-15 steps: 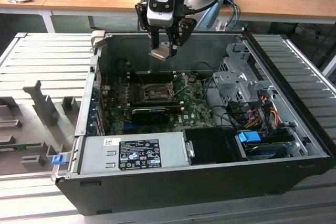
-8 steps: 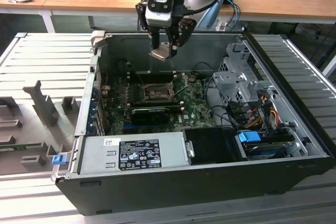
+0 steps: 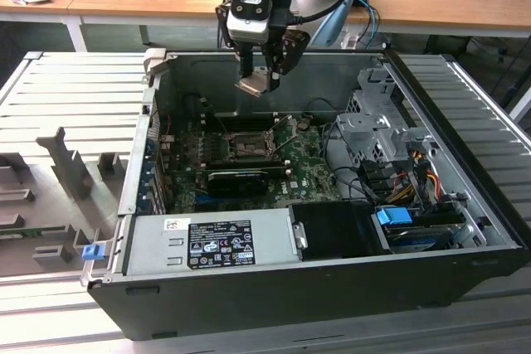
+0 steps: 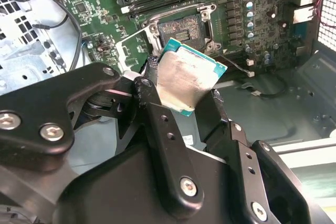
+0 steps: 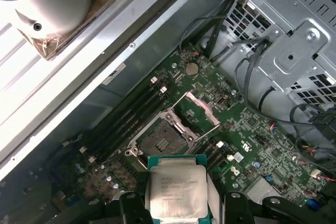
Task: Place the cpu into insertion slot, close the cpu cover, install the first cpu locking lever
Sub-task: 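Place the cpu into insertion slot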
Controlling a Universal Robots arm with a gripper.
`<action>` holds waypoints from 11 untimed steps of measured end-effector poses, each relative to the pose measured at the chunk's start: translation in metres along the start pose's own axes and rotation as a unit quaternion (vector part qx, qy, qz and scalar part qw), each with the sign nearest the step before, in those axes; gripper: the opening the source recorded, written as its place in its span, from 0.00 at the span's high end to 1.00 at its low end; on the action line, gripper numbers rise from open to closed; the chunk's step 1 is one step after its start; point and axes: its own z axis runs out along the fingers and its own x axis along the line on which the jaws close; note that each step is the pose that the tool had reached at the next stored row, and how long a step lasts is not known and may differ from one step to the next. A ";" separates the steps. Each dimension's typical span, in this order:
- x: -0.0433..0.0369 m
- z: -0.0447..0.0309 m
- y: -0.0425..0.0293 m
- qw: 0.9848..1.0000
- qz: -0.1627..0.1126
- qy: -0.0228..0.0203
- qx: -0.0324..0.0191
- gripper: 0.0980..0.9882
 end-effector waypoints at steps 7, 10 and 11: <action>0.0000 0.0009 -0.0001 0.999 0.042 -0.004 -0.001 0.52; 0.0000 0.0017 -0.0002 0.998 0.069 -0.006 -0.001 0.52; 0.0000 0.0019 -0.0002 0.997 0.075 -0.007 -0.001 0.52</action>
